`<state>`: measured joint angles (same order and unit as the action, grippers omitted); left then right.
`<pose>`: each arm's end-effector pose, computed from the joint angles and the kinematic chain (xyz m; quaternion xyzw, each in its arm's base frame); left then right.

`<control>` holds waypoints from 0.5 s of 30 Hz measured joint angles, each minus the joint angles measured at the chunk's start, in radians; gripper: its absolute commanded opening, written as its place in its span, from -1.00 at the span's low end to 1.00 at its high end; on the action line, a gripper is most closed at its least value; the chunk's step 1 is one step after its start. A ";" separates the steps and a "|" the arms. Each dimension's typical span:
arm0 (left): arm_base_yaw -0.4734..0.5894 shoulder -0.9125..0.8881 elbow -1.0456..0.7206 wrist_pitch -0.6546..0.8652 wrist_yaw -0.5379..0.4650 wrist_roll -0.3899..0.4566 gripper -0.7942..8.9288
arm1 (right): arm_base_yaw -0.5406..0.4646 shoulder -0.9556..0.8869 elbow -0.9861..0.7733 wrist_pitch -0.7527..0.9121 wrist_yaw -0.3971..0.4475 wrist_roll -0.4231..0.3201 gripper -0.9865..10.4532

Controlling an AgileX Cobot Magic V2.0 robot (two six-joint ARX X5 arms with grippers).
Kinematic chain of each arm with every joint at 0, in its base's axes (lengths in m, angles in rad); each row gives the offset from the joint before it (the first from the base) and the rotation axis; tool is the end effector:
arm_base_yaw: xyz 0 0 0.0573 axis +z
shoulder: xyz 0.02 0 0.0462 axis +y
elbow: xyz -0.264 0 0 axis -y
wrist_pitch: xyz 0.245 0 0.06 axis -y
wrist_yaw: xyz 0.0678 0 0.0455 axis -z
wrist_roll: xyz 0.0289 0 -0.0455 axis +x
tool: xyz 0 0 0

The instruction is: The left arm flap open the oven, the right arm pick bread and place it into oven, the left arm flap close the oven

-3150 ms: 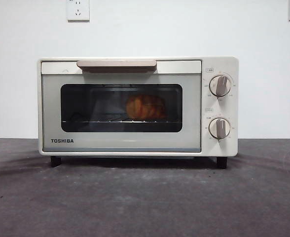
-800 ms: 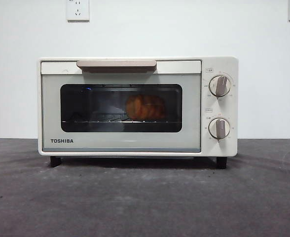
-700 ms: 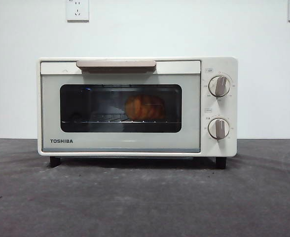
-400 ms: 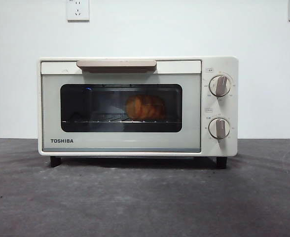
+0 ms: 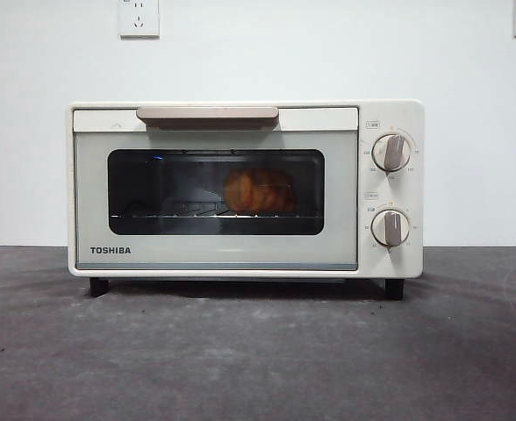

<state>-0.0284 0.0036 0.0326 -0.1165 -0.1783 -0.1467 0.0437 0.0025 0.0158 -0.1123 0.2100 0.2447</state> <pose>0.0951 0.0024 0.1631 -0.0685 0.0379 0.0778 0.9939 0.0959 -0.0018 0.1579 0.1153 0.0386 -0.0883 0.9886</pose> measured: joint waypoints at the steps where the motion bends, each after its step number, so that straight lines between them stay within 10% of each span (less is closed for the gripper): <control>1: 0.000 0.000 0.000 0.000 0.000 0.000 -0.82 | -0.005 -0.003 0.000 -0.022 -0.002 -0.010 -0.80; 15: 0.000 0.000 0.000 0.000 0.000 0.001 -0.82 | -0.006 0.002 0.001 -0.047 -0.079 -0.197 -0.80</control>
<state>-0.0284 0.0036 0.0326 -0.1162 -0.1783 -0.1455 0.0372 0.0044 0.0166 -0.1596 0.1307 0.0479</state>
